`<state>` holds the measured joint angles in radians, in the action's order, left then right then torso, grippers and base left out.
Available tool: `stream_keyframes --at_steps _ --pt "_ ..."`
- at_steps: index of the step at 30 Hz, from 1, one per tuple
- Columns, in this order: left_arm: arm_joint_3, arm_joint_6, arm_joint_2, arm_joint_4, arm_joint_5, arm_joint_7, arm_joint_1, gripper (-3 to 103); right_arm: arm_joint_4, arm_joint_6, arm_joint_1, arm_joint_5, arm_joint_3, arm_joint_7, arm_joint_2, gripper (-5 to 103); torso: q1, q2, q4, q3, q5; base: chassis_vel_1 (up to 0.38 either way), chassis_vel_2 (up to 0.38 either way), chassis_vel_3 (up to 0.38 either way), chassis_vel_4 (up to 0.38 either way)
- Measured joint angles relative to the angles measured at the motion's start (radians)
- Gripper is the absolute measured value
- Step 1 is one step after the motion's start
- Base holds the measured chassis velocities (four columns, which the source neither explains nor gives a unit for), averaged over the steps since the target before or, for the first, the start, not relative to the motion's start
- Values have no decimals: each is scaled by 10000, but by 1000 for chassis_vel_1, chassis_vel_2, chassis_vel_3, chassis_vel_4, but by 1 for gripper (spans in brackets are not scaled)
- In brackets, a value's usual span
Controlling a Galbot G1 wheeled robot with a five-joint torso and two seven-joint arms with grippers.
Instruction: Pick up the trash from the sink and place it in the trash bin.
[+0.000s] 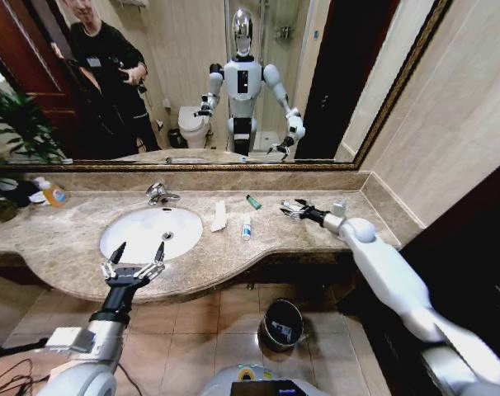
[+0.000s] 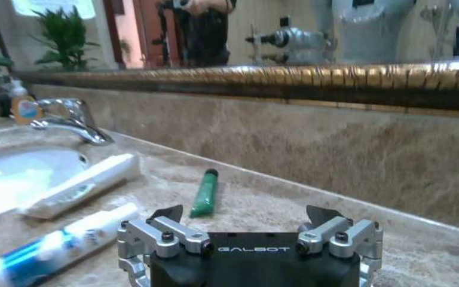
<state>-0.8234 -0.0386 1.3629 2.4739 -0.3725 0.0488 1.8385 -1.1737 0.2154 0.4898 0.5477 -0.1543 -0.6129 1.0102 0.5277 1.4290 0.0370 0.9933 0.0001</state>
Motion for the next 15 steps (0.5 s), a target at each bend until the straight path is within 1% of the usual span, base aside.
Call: stream_keyframes --at_steps 7,8,10,15 --pt "0 0 0 0 0 0 0 100 1363 -106 -865 -248 351 107 575 100 -1 1 -2 -2 -4 0 0 0 0" --pt "0 0 0 0 0 0 0 100 1363 -106 -865 -248 351 107 575 100 -1 1 -2 -2 -4 0 0 0 0" --pt "0 0 0 0 0 0 0 100 1699 -113 -1075 -262 459 367 703 100 -1 0 -2 -1 0 0 0 0 0" --pt "0 0 0 0 0 0 0 100 1933 -73 -1220 -351 552 515 786 100 -1 1 -1 -1 -1 0 0 0 0"
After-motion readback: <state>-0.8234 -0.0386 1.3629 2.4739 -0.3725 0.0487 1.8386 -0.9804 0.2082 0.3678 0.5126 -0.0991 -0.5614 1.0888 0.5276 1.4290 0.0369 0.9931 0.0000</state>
